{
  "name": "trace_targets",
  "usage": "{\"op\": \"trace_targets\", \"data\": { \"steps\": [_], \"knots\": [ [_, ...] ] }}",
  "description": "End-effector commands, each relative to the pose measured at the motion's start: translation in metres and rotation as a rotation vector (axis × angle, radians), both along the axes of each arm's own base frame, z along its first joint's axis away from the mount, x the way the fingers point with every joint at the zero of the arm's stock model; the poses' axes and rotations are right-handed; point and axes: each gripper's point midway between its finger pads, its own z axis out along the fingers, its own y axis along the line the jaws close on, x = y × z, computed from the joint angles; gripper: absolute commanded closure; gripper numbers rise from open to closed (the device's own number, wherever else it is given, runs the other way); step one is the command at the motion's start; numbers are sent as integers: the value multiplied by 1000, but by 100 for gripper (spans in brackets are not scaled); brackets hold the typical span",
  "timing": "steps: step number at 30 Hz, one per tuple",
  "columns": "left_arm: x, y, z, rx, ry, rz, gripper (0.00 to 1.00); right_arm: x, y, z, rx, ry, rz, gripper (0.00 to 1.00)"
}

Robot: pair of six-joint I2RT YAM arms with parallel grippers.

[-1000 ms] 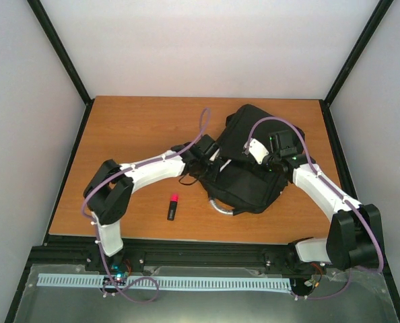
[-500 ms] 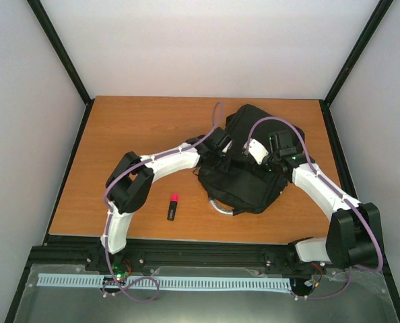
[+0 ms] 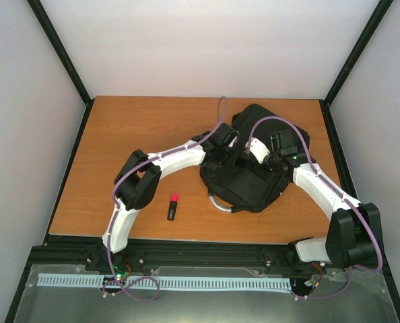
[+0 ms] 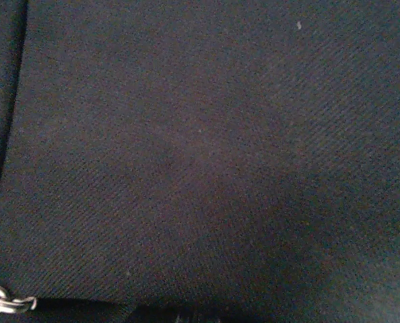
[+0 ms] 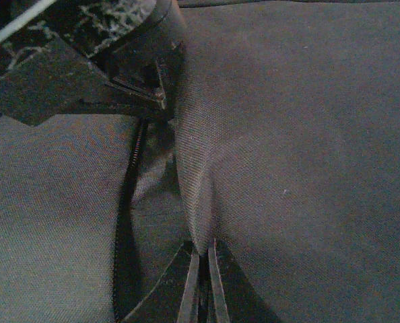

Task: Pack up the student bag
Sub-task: Place the stationery in the student bag, then pick up the stationery from the center of the board.

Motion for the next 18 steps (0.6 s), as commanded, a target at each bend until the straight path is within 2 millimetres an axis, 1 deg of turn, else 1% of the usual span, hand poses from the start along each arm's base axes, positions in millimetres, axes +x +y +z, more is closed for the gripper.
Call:
{"op": "trace_targets", "data": {
  "steps": [1, 2, 4, 7, 9, 12, 13, 15, 18],
  "knots": [
    [5, -21, 34, -139, -55, -20, 99, -5, 3, 2, 21, 14, 20, 97],
    [0, -17, 46, -152, -65, -19, 99, -5, 3, 3, 23, 13, 19, 97],
    [-9, -5, 59, -151, -72, -11, 97, -5, 3, 3, 25, 13, 21, 97],
    [-23, 17, 68, -107, -76, -8, 90, -5, 4, 3, 25, 14, 23, 97],
    [-34, 33, 64, -48, -49, -9, 81, -5, 4, 2, 25, 14, 25, 97],
    [-55, 56, 54, 27, 3, -23, 60, -6, 4, 2, 24, 15, 24, 97],
    [-60, 66, 49, 57, 9, -14, 58, -6, 4, 3, 25, 14, 25, 97],
    [-66, 93, 40, 146, 8, 32, 53, -5, 3, 4, 27, 12, 23, 97],
    [-79, 135, 25, 256, 37, 111, 41, -6, 4, 4, 29, 13, 25, 97]
  ]
}}
